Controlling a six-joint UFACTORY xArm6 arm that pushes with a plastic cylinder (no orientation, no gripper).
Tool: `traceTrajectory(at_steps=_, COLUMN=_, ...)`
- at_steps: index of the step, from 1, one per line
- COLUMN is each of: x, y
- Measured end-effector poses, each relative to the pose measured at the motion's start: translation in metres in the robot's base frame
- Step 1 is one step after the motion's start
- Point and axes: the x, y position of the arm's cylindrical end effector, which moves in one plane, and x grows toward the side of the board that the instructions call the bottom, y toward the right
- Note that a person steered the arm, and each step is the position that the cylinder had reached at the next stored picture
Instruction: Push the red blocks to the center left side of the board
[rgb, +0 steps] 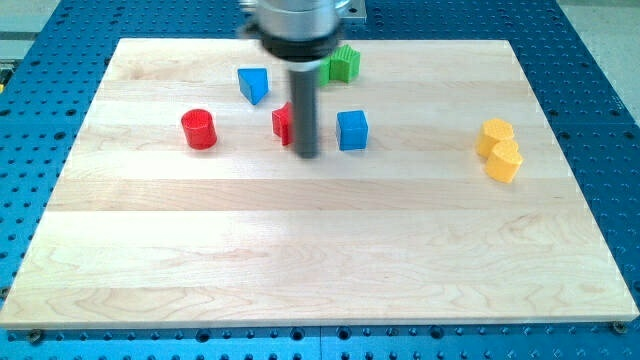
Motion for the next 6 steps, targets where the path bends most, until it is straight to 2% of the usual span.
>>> traceTrajectory(at_steps=1, x=-0.015, y=0.005)
traceTrajectory(at_steps=3, x=-0.020, y=-0.090)
traceTrajectory(at_steps=4, x=-0.060, y=-0.013)
traceTrajectory(at_steps=5, x=-0.065, y=-0.061)
traceTrajectory(at_steps=6, x=-0.040, y=-0.126)
